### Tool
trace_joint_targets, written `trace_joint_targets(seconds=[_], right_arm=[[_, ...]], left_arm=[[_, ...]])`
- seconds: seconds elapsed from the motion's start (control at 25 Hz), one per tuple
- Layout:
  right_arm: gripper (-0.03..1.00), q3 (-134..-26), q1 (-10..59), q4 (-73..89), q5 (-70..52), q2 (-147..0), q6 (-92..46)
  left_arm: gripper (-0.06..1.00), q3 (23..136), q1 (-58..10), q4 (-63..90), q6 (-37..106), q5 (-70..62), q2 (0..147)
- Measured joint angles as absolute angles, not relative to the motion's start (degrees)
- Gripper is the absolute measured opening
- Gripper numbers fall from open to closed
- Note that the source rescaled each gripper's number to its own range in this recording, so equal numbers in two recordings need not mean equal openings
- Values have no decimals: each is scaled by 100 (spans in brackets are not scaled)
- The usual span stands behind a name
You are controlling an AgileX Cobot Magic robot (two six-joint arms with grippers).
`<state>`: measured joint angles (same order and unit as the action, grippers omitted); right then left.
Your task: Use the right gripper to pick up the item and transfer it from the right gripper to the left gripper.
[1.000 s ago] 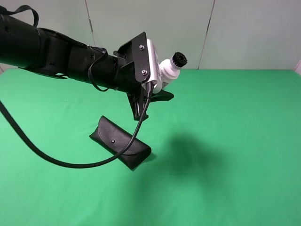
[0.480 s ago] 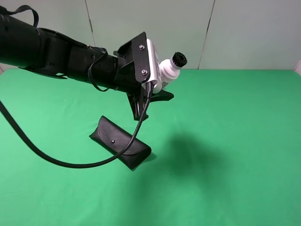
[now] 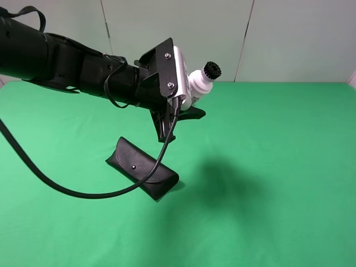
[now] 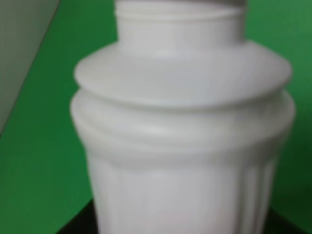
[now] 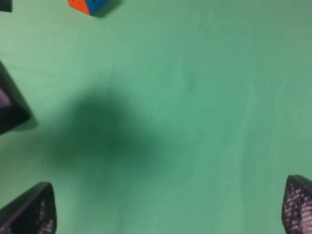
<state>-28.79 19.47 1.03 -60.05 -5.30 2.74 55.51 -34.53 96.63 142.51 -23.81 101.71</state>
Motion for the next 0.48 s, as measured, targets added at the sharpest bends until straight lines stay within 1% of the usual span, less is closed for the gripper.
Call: trace_joint_targets(seconds=[0.48], right_arm=[[100,-2847,1947,103,-5859,-530,279]], left_arm=[[1,5551,-3453,9663,14251,-2381,10171]])
